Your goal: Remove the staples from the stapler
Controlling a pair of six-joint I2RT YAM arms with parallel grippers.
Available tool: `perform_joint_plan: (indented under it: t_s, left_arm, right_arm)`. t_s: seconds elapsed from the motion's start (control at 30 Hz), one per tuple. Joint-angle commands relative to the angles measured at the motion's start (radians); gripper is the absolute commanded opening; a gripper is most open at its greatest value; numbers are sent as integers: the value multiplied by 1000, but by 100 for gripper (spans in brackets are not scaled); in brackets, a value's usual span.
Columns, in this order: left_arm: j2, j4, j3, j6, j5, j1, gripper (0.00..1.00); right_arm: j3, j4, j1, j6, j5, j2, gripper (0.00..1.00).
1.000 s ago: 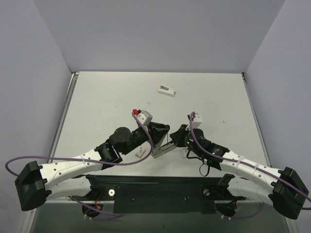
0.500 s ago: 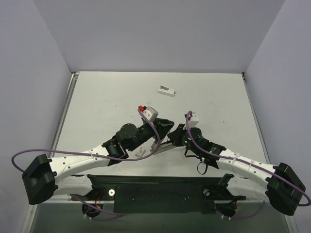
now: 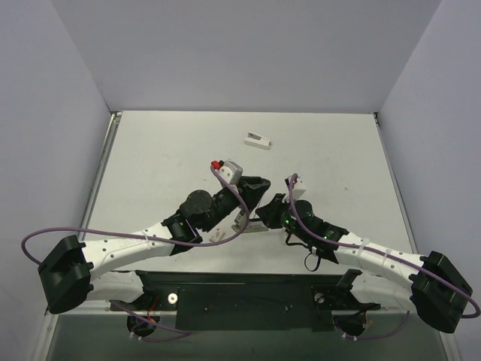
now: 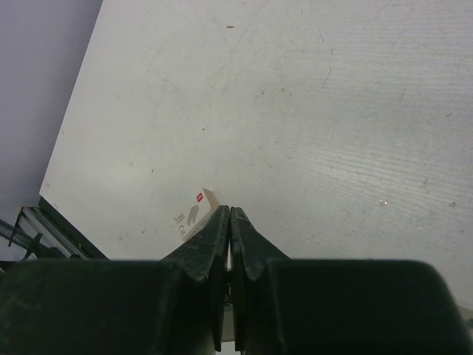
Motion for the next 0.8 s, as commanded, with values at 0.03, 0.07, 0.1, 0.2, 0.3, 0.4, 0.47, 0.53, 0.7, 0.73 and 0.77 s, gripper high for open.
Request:
perform_joint_plan:
  t_s: [0.03,0.07,0.1,0.2,0.3,0.4,0.47,0.53,0.7,0.73,0.77]
  left_arm:
    - [-21,260,65,8,-68,-1,0]
    - [-21,266,59,10,-79,-1,0]
    - [-24,270,59,15,-83,-1,0]
    - [-24,289,46,25,-105,-1,0]
    - [-20,293,45,41,-119,-3,0]
    - [-20,309,40,54,-135,-3,0]
    - [-18,314,42,67,-145,-3,0]
    - [-12,320,46,80,-151,-3,0]
    - [19,323,63,100,-160,-3,0]
    - [26,325,65,103,-162,-1,0]
    - [31,326,66,105,-163,-1,0]
  right_arm:
    - [-18,27,30,35,-40,-23,0]
    - [-17,32,31,39,-40,-23,0]
    - [-15,35,33,39,-73,-25,0]
    - [-3,39,38,42,-89,-19,0]
    - [6,52,44,43,-109,-14,0]
    - [20,67,51,39,-143,-10,0]
    - [31,75,59,37,-150,-3,0]
    - [45,78,65,32,-156,7,0]
    - [68,117,62,31,-170,44,0]
    - [72,121,64,28,-173,50,0]
    - [80,127,62,25,-175,58,0]
